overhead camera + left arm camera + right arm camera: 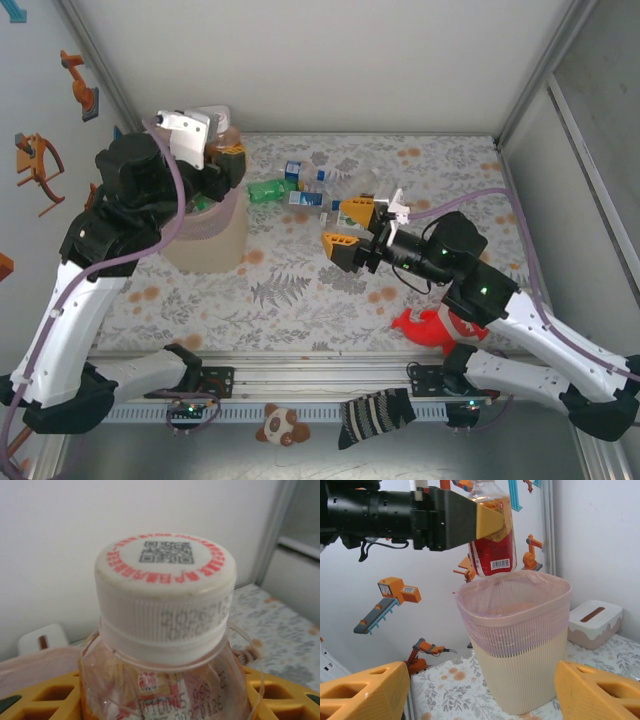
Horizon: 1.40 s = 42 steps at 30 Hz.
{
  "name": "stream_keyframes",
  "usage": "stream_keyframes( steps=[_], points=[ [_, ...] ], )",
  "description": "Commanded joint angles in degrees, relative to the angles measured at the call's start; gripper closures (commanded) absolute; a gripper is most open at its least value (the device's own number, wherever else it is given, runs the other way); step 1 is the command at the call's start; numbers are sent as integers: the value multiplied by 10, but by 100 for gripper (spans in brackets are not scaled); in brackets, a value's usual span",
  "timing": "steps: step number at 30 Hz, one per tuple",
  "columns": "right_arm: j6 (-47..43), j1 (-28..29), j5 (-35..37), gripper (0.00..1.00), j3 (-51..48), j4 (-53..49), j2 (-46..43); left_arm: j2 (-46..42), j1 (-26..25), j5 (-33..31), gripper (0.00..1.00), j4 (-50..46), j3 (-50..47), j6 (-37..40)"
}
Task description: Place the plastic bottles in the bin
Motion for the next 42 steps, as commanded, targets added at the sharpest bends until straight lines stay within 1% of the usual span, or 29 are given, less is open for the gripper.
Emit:
stream_keyframes(
  steps=[1, 10, 13, 19, 26, 28, 35, 42],
  points=[
    [-9, 3, 10, 24, 6, 0, 2, 17, 48, -43, 50, -80, 27, 17],
    [-13, 4, 6, 24, 14, -3, 14, 98, 188, -28, 49, -196, 81, 22],
    [-15, 4, 5, 24, 16, -6, 18, 136, 224, -23, 49, -232, 100, 28],
    [-17, 4, 0, 24, 18, -9, 20, 208, 272, -66, 49, -287, 125, 47],
    [-25, 4, -2, 24, 18, -18, 21, 276, 282, -154, 49, -303, 131, 70],
    [-26, 4, -3, 24, 19, -21, 20, 296, 287, -166, 49, -309, 133, 72],
    [-32, 4, 4, 24, 16, -28, 11, 363, 304, -164, 47, -330, 116, 68],
    [-35, 4, 7, 24, 12, -31, 6, 406, 320, -97, 46, -331, 71, 53]
  ],
)
